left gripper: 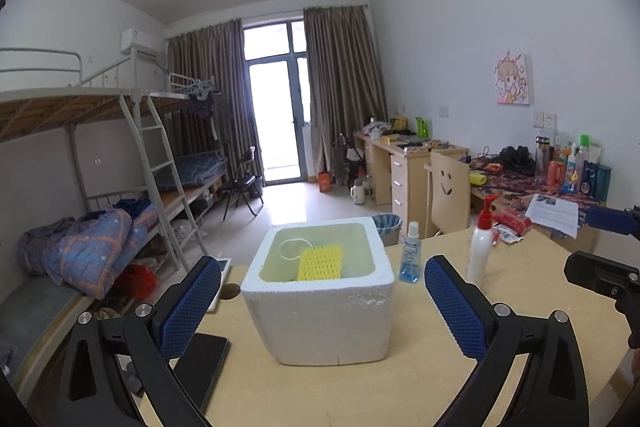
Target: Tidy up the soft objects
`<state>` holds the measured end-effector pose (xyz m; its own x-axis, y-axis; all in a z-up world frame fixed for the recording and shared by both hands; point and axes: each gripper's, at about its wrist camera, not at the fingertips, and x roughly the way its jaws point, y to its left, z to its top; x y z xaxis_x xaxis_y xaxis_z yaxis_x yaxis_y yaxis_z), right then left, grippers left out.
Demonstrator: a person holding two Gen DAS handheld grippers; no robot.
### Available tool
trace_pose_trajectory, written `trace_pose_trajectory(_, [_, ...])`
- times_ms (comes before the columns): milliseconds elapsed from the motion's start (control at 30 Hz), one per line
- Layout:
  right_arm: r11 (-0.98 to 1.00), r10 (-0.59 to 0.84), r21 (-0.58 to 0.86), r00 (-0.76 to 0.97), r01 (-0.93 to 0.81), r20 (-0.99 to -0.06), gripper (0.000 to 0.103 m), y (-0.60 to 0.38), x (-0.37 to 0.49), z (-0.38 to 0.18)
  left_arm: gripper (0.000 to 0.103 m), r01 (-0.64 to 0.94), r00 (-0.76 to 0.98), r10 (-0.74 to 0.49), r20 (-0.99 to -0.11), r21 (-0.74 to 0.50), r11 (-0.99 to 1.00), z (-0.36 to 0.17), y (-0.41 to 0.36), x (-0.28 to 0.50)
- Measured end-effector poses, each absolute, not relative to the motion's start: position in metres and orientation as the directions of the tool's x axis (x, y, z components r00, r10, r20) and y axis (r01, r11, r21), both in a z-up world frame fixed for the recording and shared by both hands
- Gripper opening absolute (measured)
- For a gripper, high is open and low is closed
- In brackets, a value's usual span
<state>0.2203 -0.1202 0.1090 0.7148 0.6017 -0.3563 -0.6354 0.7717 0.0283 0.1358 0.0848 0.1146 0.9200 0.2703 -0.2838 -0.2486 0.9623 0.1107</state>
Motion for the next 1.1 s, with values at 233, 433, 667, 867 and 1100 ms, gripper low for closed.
trace_pose_trajectory(233, [0.767,0.617,0.030,0.723,-0.641,-0.310,0.102,-0.131,0.190,0.101,0.102,-0.255,0.930,0.269,-0.252,0.088,0.963,0.111,0.074,0.104])
trace_pose_trajectory(433, [0.764,0.627,0.034,0.729,-0.645,-0.274,0.102,-0.139,0.172,0.090,0.102,-0.269,0.931,0.277,-0.237,0.065,0.961,0.100,0.070,0.084])
trace_pose_trajectory(667, [0.764,0.635,0.052,0.735,-0.643,-0.236,0.102,-0.145,0.156,0.069,0.102,-0.283,0.938,0.287,-0.196,0.050,0.958,0.083,0.060,0.060])
trace_pose_trajectory(867, [0.793,0.604,0.063,0.771,-0.605,-0.200,0.102,-0.148,0.136,0.044,0.102,-0.284,0.948,0.285,-0.143,0.025,0.958,0.058,0.056,0.037])
trace_pose_trajectory(1100, [0.782,0.618,0.082,0.751,-0.618,-0.231,0.103,-0.147,0.124,0.018,0.102,-0.247,0.952,0.255,-0.173,0.063,0.967,0.028,0.045,0.028])
